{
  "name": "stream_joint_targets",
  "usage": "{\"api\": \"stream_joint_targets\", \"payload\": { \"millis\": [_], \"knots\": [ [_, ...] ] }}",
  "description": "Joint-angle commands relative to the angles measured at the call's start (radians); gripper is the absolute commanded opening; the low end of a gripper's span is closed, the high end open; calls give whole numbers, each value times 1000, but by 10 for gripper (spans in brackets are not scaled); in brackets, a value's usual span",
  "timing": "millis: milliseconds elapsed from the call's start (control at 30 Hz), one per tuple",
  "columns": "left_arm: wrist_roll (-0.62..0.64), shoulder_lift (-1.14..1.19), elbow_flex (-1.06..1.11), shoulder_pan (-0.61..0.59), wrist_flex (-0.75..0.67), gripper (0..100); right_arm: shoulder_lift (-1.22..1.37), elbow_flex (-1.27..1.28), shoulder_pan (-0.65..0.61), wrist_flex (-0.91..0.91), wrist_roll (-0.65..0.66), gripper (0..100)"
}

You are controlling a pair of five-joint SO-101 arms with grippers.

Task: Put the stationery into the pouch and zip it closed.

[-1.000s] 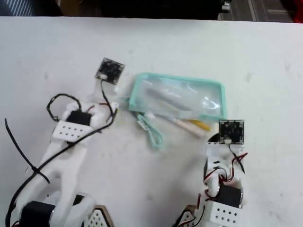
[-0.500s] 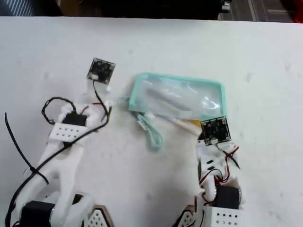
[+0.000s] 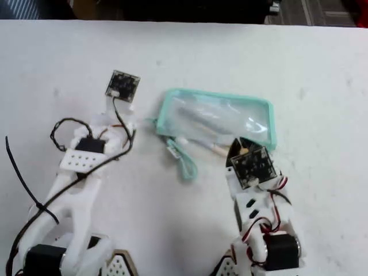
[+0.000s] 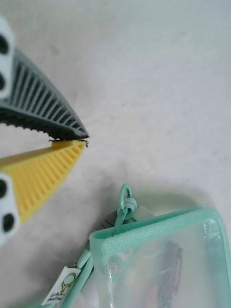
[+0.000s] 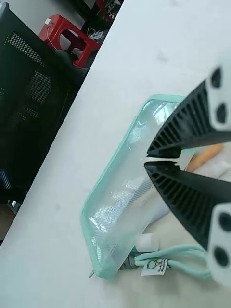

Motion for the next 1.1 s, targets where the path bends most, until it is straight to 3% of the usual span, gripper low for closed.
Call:
{"api": "stream_joint_targets", "payload": {
  "millis": [0, 200, 433, 667, 1067],
  "knots": [
    [9, -7, -5, 2, -29, 35, 185, -203, -10, 2, 8, 17],
    [9, -5, -5, 4, -28, 35, 605, -488, -10, 81, 8, 17],
    [9, -7, -5, 4, -25, 35, 894, -565, -2, 51, 6, 18],
    [9, -7, -5, 4, -25, 35, 978, -450, 1, -51, -21, 17],
    [9, -7, -5, 4, -29, 35, 977, -247, 124, -286, -94, 17]
  ]
}}
